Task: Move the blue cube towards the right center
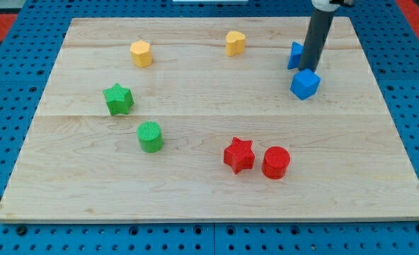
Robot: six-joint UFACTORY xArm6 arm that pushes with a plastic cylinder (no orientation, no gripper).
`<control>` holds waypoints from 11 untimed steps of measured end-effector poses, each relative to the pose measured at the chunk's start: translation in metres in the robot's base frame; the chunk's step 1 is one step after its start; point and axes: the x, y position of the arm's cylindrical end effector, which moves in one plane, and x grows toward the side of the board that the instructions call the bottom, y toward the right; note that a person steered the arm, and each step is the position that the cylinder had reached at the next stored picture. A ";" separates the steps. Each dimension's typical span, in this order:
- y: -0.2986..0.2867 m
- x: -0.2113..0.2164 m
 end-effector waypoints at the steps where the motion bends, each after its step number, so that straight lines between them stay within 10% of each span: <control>1: -0.023 0.009; 6: -0.033 0.083; 11: 0.027 0.045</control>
